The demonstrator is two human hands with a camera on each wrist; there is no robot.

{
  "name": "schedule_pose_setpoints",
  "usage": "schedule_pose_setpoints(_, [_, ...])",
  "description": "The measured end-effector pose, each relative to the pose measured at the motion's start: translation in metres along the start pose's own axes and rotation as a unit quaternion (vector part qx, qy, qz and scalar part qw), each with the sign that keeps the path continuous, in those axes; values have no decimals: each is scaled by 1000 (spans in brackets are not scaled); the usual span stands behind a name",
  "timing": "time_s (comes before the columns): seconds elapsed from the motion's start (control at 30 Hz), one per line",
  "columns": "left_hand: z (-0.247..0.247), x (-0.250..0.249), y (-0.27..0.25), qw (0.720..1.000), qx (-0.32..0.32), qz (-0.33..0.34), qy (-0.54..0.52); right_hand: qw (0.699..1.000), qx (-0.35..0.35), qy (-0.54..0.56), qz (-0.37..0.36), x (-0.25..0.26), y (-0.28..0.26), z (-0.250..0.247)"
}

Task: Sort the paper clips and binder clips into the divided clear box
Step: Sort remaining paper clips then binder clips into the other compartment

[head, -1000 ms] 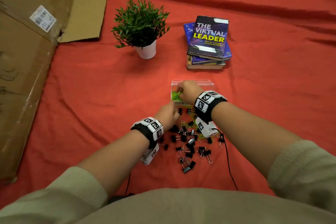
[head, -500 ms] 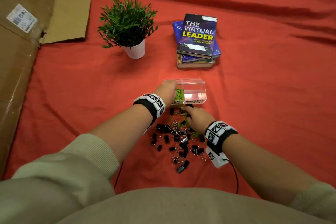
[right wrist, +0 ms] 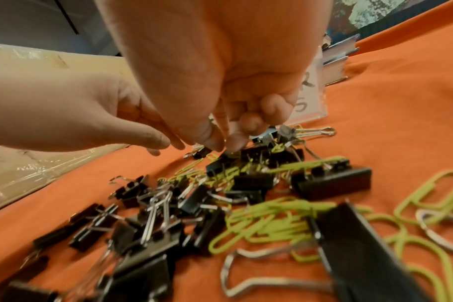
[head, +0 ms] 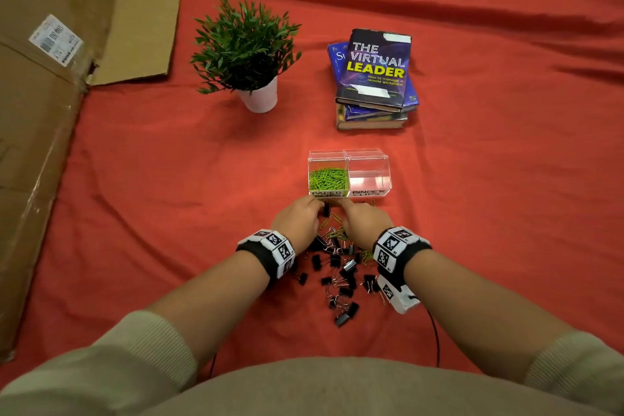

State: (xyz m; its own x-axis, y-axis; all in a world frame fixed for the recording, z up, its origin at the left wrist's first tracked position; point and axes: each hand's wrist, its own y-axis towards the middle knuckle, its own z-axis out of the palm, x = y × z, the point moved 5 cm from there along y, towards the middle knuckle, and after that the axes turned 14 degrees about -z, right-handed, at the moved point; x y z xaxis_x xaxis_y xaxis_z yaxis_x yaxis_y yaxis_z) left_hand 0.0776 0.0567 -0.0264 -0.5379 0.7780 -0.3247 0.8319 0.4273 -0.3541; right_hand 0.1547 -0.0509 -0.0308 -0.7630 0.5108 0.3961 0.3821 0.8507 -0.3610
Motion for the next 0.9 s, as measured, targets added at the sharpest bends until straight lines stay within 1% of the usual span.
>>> schedule_pose_setpoints(0.1, [11, 2, -1, 1000, 13, 1, 9, 1000, 0, -16, -6, 0, -2, 6])
schedule_pose_setpoints(0.3, [15, 3, -4, 1000, -15, 13, 8, 998, -47, -31, 0, -8, 1, 1])
schedule_pose_setpoints(0.43, [13, 6, 1, 1000, -16, -23, 2, 998, -40, -51, 14, -6, 7, 3])
schedule_pose_setpoints(0.53, [11, 8, 5, 998, -20, -59, -5, 996, -24, -88, 11, -5, 5, 5])
schedule_pose_setpoints(0.67, [11, 8, 7, 996, -27, -82, 11, 993, 1, -119, 4, -8, -2, 9])
schedule_pose_setpoints(0.73, [11, 9, 6, 996, -30, -85, 19, 994, 2, -110, 7, -10, -3, 9])
schedule_pose_setpoints(0.8, [12, 10, 6, 996, -29, -87, 16, 997, 0, -77, 19, -12, -2, 7])
schedule_pose_setpoints(0.9, [13, 13, 9, 995, -4, -101, -15, 998, 9, -9, 55, -19, 2, 7])
